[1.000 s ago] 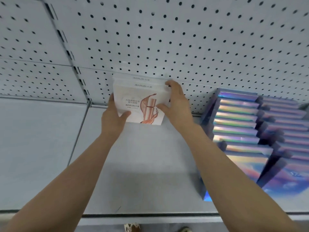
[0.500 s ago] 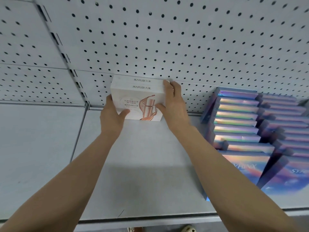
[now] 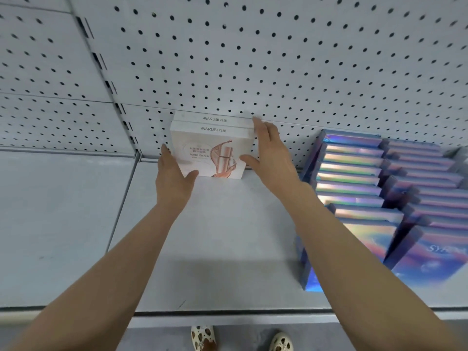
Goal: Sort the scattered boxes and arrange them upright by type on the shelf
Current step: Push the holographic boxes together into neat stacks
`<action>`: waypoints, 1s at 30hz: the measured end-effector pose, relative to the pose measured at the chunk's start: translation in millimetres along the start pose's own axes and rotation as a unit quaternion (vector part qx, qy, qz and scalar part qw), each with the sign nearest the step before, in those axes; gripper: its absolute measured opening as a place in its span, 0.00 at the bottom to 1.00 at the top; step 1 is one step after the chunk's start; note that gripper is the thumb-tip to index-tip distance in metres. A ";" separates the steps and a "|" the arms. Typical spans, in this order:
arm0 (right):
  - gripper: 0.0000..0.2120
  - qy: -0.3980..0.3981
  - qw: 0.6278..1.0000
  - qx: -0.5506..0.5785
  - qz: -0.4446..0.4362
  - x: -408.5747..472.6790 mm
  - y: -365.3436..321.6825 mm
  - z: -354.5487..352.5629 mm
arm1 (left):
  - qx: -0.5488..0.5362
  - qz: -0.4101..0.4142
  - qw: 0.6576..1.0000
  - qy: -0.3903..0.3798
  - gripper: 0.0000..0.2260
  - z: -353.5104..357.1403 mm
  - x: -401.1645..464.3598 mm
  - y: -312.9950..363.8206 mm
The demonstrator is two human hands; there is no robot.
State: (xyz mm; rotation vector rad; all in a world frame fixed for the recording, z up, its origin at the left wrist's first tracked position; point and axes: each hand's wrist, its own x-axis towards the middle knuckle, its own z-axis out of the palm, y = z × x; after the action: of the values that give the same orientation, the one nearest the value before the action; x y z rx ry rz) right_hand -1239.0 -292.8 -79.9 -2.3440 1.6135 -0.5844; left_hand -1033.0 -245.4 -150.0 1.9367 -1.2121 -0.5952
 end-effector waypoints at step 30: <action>0.60 -0.119 0.970 -0.214 0.003 -159.4 157.6 -128.5 | -0.168 0.104 0.953 -0.231 0.38 136.6 -190.5 113.5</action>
State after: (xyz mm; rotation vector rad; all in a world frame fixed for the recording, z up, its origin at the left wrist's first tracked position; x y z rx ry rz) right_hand -1478.4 -197.7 -60.1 -2.5746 1.7674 0.0612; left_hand -1276.2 -152.4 -142.9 1.4034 -1.4644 -1.1054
